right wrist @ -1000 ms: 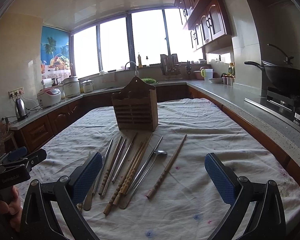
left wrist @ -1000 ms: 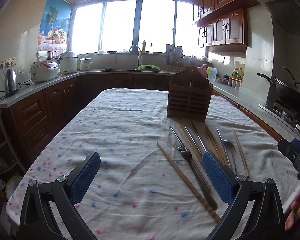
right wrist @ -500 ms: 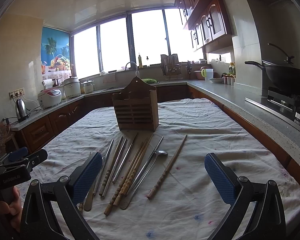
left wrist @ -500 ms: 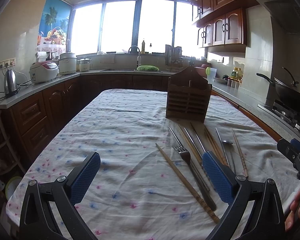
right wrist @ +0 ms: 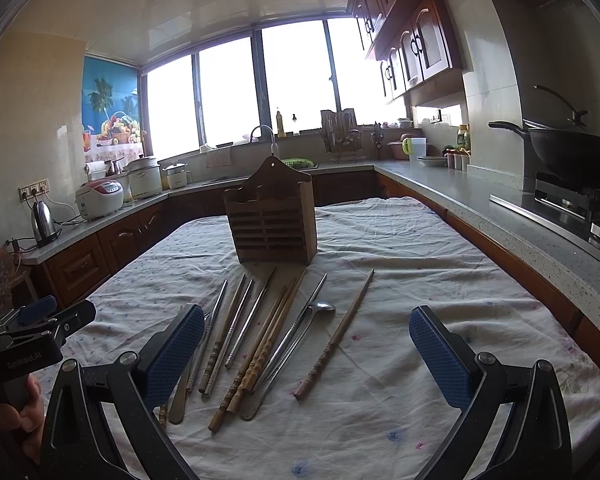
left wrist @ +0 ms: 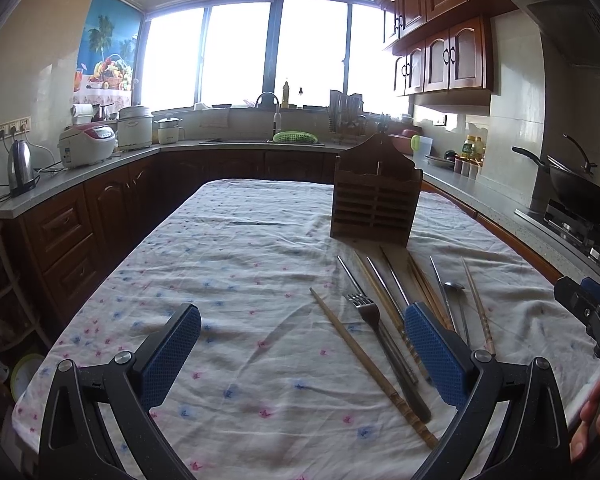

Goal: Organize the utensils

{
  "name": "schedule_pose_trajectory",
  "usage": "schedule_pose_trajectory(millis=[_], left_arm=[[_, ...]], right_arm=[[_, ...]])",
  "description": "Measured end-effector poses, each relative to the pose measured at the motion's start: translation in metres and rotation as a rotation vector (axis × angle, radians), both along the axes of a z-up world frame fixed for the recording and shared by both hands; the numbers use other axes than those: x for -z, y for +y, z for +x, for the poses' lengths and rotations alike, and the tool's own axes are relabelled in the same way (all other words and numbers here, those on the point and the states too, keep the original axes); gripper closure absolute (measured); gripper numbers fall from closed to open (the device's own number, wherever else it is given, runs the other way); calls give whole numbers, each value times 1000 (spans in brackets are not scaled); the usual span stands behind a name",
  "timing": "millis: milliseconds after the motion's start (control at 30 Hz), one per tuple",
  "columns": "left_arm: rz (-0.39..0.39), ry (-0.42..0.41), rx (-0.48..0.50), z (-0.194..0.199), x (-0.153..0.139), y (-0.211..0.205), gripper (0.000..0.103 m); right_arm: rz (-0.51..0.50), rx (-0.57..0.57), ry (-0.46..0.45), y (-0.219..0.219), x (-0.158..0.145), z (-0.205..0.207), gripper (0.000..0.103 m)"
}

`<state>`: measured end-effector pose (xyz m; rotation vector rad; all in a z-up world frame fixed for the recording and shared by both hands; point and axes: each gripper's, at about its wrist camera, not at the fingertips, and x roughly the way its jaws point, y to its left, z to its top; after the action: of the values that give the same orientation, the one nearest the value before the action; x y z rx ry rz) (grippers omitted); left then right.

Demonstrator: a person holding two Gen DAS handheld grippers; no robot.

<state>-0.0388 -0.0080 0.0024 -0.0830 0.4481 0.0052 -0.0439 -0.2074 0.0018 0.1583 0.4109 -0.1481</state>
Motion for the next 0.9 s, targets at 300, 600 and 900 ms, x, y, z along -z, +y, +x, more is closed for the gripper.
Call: schedule_pose_trajectory(millis=[300, 600, 900], left_arm=[[-7, 1, 4, 1, -1, 0, 1], [-34, 35, 13, 12, -2, 5, 1], [-96, 145, 90, 52, -2, 8, 10]], right_arm=[[1, -1, 1, 0, 0, 0, 0], [19, -16, 21, -2, 0, 6, 0], [93, -57, 81, -10, 3, 25, 1]])
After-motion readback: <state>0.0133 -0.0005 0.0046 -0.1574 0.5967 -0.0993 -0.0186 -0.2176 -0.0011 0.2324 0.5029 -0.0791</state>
